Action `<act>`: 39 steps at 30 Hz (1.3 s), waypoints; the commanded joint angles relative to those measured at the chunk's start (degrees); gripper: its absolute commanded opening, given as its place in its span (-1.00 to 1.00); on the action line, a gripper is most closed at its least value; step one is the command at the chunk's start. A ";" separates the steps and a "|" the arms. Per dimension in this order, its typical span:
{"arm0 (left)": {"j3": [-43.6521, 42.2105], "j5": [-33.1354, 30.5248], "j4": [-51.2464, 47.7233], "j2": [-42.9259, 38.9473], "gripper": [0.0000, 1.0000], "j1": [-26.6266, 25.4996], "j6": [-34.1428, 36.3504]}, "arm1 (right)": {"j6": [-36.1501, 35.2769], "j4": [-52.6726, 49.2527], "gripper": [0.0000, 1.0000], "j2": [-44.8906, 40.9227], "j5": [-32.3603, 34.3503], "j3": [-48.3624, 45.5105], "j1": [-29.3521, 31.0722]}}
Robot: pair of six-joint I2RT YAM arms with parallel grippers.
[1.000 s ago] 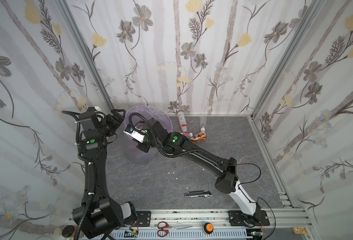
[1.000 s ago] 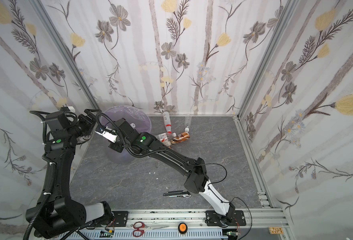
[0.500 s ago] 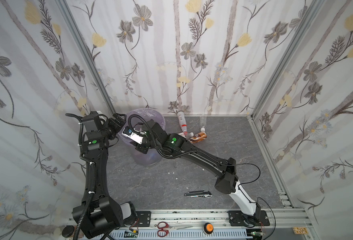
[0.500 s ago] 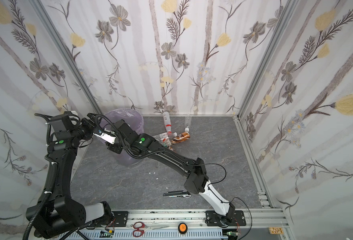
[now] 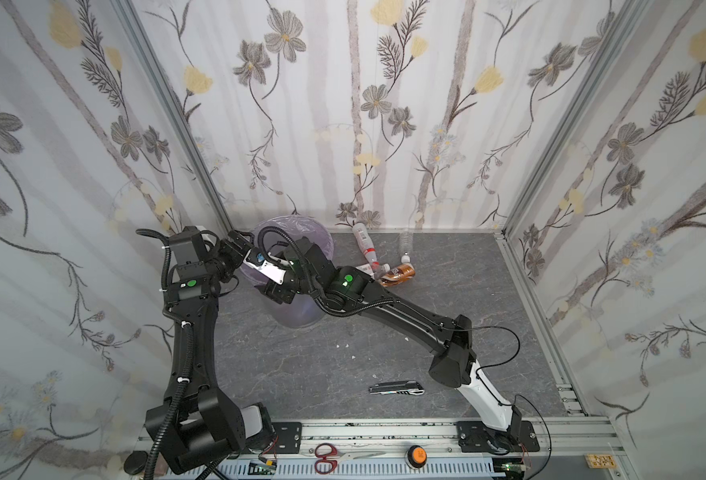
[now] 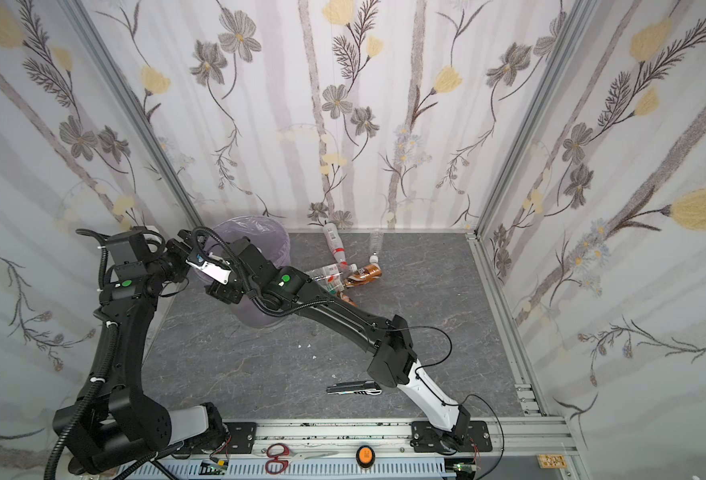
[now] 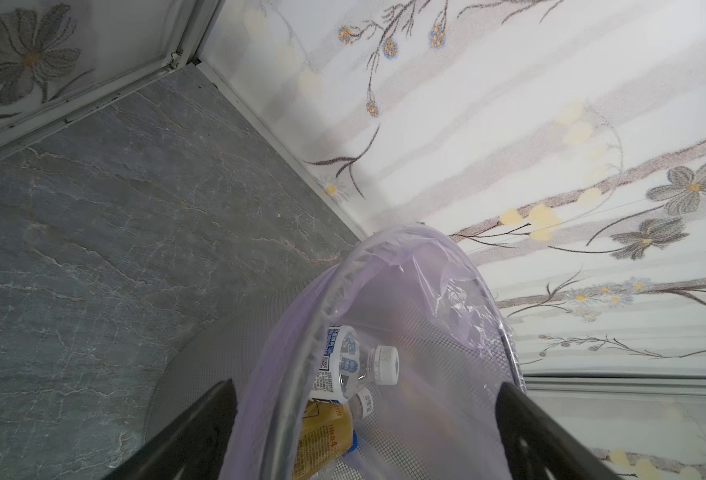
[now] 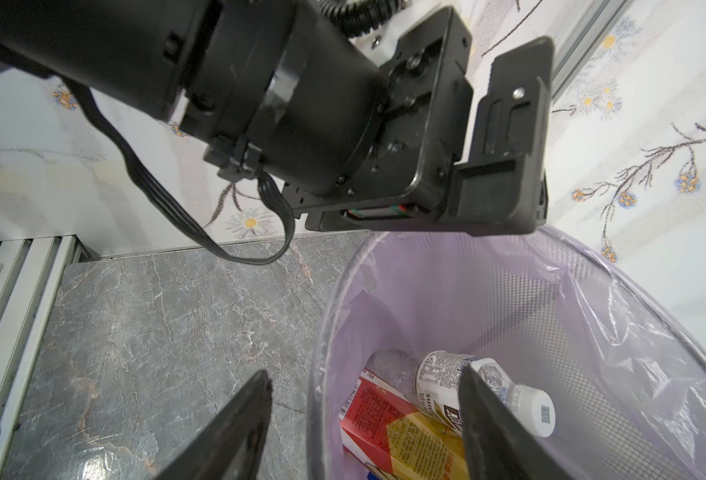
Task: Throw the plastic bottles in the bin
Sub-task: 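Lower the bin onto the table and open the right gripper, then withdraw the right gripper from the bin toward the bottle pile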
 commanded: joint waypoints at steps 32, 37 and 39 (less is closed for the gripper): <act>-0.41 -7.13 -3.23 -9.05 1.00 0.22 2.11 | 11.51 29.98 0.99 -42.58 11.76 -64.16 -6.35; -1.50 -6.81 -3.11 -9.66 1.00 0.22 1.60 | 16.25 37.12 0.99 -41.96 11.22 -72.55 -5.31; -1.97 -6.86 -3.12 -10.01 1.00 0.13 1.41 | 17.50 40.05 0.99 -40.20 11.28 -73.41 -4.31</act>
